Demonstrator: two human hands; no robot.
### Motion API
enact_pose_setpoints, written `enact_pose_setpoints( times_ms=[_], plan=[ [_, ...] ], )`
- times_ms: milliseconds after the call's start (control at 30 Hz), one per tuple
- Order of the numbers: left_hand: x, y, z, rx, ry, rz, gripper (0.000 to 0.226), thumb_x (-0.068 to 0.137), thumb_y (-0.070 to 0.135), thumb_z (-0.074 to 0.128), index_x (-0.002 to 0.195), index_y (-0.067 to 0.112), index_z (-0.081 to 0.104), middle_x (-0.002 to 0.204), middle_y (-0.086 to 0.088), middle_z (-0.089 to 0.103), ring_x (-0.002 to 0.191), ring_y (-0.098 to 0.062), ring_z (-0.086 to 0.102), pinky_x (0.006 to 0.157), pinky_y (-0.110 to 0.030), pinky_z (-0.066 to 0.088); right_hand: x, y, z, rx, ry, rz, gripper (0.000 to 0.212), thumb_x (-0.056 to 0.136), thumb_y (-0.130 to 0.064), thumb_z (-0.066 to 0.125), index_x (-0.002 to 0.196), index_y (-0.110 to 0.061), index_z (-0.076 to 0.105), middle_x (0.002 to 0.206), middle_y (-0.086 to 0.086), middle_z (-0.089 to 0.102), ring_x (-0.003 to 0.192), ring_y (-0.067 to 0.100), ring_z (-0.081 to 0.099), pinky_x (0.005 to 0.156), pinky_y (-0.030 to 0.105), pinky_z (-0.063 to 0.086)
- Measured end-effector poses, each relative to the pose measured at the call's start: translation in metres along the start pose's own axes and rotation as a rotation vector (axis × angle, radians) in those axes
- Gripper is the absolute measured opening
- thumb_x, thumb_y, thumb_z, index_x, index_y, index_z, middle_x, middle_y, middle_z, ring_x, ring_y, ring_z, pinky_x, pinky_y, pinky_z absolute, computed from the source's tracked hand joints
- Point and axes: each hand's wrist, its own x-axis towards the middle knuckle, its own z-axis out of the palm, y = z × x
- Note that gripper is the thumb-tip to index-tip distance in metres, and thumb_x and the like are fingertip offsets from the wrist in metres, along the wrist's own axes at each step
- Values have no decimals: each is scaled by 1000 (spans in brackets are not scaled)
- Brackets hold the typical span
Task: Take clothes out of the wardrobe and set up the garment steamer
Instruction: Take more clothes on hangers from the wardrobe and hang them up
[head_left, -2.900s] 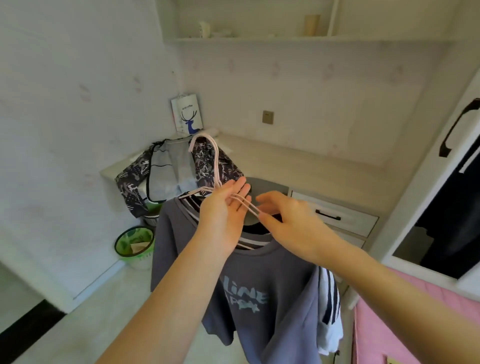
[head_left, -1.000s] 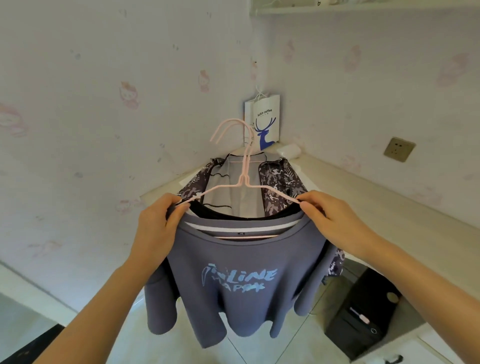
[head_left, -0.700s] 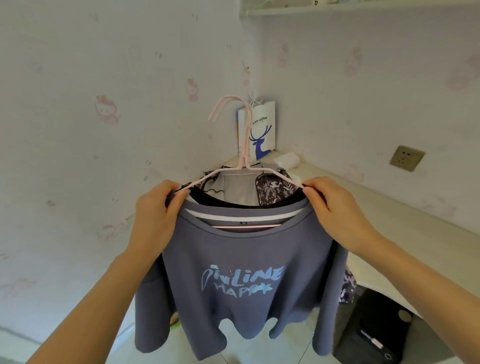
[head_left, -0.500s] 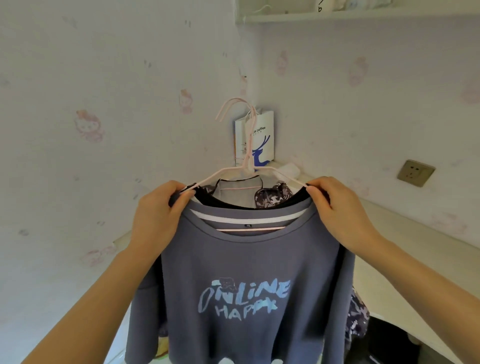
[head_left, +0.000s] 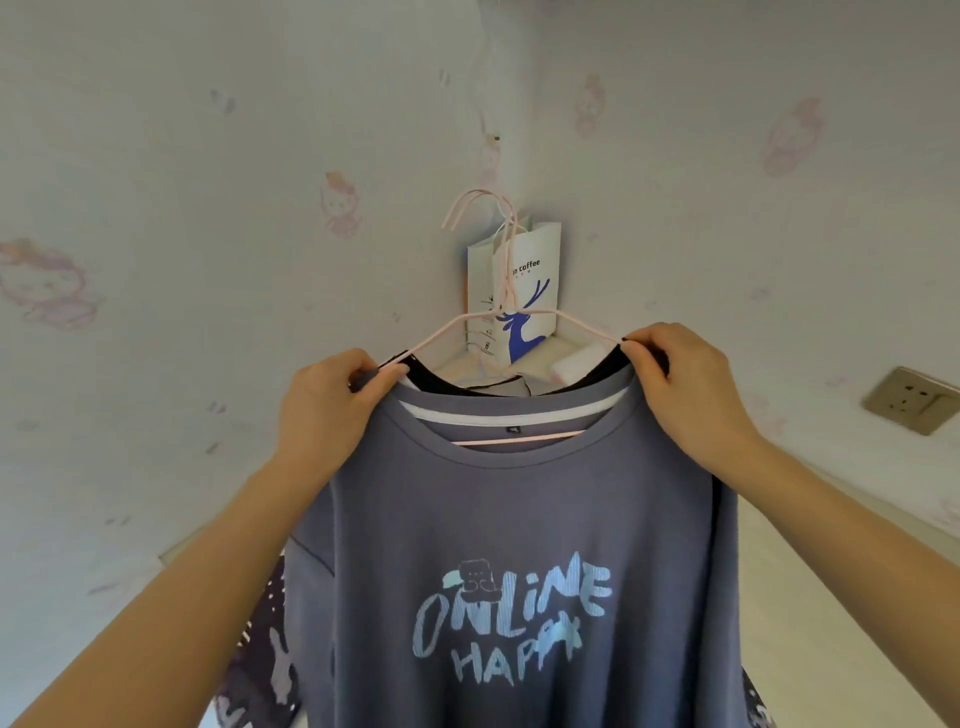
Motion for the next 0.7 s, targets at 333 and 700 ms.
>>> enact_pose_setpoints(
  times_ms=[333, 700],
  plan=[
    [131, -59, 106, 129, -69, -87, 46, 84, 52, 62, 59, 15, 52, 53, 2, 48, 55, -18, 45, 53, -31, 35, 137, 88, 107, 52, -146, 51, 24, 99, -22, 47, 105, -8, 66, 102, 7, 66, 90, 18, 55, 79, 22, 36],
    [148, -196, 211, 149, -376, -443, 62, 89, 59, 50, 57, 6, 46, 54, -3, 42, 54, -20, 38, 56, -32, 34, 166, 195, 275, 91, -380, 206, 21, 99, -22, 48, 98, -8, 64, 91, 2, 62, 83, 17, 54, 74, 21, 36]
  ],
)
